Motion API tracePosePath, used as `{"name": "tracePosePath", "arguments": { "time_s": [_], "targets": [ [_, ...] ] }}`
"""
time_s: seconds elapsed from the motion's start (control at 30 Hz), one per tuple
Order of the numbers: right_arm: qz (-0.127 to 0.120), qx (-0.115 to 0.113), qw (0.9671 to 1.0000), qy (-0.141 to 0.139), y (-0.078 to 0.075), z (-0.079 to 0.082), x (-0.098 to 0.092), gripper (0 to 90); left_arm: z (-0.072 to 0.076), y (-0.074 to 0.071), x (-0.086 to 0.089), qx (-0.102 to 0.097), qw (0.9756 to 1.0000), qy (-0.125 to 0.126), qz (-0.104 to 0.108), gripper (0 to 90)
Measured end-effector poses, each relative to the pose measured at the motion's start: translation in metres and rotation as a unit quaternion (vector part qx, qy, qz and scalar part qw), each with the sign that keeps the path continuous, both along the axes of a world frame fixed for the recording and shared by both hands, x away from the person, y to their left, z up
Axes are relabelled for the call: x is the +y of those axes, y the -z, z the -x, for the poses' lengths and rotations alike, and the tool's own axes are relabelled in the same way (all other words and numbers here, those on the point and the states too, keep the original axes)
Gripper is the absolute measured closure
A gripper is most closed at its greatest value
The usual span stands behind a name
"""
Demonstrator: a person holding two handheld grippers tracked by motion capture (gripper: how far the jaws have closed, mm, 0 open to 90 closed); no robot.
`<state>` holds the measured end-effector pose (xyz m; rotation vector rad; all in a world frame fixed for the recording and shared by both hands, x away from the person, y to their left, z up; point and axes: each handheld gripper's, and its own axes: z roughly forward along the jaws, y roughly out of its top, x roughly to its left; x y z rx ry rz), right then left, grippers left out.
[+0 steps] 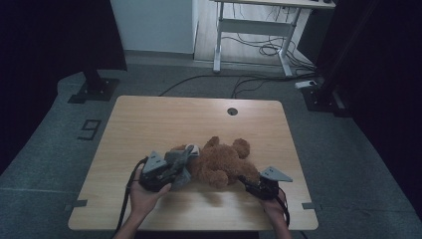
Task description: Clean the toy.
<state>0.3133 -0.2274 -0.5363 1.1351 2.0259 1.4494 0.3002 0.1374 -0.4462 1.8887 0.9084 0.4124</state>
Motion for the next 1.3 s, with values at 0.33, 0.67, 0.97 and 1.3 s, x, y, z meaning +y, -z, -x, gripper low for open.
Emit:
{"name": "tracePosePath", "arguments": {
  "time_s": [0.33,0.67,0.97,1.3],
  "targets": [
    [-0.004,0.003,1.0,0.001,0.001,0.0,0.0,52.0,-0.022,-0.012,-0.089,0.004,0.9981,0.06,-0.011,72.6],
    [-0.006,0.004,1.0,0.001,0.001,0.0,0.0,52.0,-0.02,0.012,-0.134,0.028,0.9937,0.106,-0.024,72.6],
    [-0.003,0.009,1.0,-0.001,0.001,0.0,-0.001,52.7,-0.015,0.035,-0.143,0.034,0.9925,0.112,-0.035,73.2],
    [-0.001,0.006,1.0,-0.004,0.002,-0.001,-0.003,53.3,-0.005,0.046,-0.125,0.02,0.9936,0.096,-0.057,73.8]
  ]
}}
